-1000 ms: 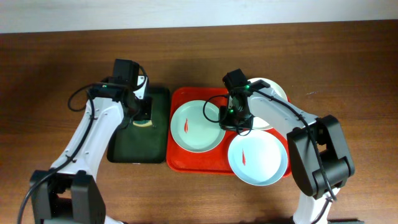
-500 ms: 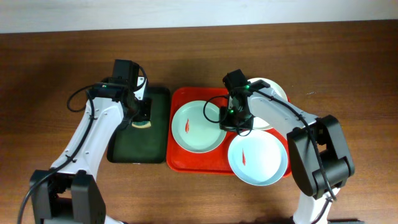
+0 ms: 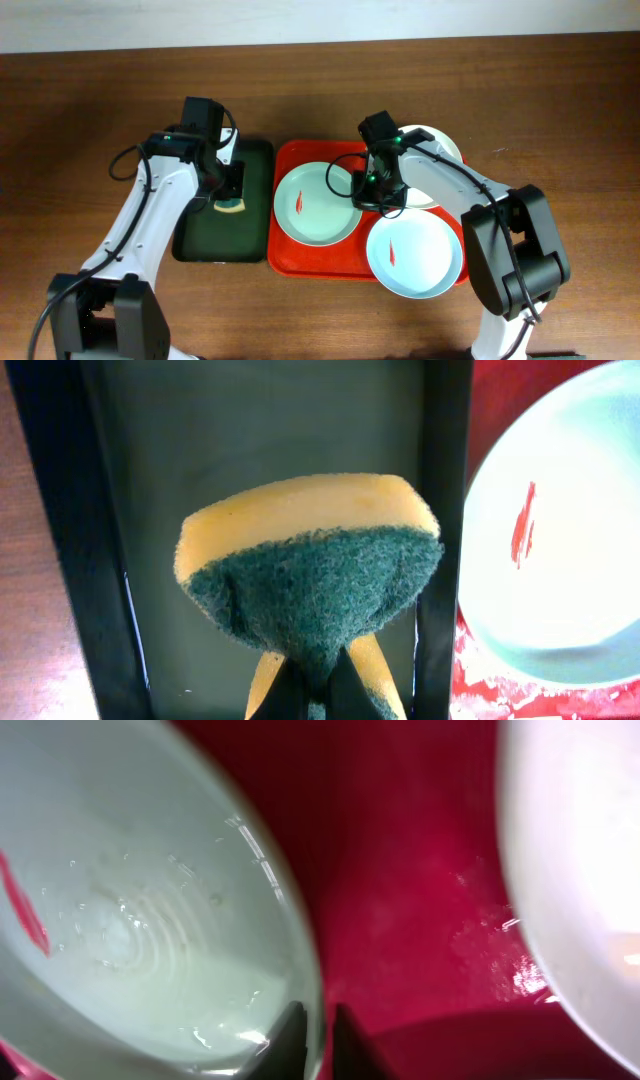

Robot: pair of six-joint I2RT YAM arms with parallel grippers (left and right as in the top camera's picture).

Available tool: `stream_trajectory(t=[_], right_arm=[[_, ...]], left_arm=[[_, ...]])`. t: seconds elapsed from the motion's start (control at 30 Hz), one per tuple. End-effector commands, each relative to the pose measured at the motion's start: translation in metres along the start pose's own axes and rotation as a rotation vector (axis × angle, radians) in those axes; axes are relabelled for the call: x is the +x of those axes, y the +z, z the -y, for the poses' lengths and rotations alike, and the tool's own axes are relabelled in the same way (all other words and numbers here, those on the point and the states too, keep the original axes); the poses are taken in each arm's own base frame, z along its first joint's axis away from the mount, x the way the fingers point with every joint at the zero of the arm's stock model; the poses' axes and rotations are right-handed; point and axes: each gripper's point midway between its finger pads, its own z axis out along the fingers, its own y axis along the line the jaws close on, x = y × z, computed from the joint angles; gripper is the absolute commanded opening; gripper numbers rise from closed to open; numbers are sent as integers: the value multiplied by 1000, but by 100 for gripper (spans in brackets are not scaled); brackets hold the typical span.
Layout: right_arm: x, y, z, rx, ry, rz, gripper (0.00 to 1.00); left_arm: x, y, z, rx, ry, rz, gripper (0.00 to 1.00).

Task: Clean dirty plates on tray and stack at the side
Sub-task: 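Lift the sponge with the left gripper and carry it toward the plate, then scrub the pale green plate with the sponge in the left gripper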

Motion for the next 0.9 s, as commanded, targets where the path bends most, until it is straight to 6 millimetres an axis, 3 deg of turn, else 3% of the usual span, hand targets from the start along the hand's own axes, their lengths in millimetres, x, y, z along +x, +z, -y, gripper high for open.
stream_trajectory(t=[0.0,0.03,0.13,0.23,0.37,0.5,0.63,0.87], right_arm=[[-4,3,-3,-6,-12,15,22],[-4,3,-3,-6,-11,14,4],[-1,4,-1,0,-7,2,4],[1,5,0,2,-6,-3,4],[1,5,0,3,-6,-2,4],[1,5,0,3,-6,-2,4],[1,5,0,3,-7,-2,4],[1,5,0,3,-7,-2,4]], left_arm=[[-21,-24,0,-5,-15,53,0],[-22,-26,3,13,-14,55,0],[-21,-26,36,181,5,49,0],[-17,-23,53,201,5,30,0],[-5,-12,90,225,45,-23,0],[6,12,118,221,82,-90,0],[13,36,119,204,86,-148,0],[2,71,117,166,72,-141,0]])
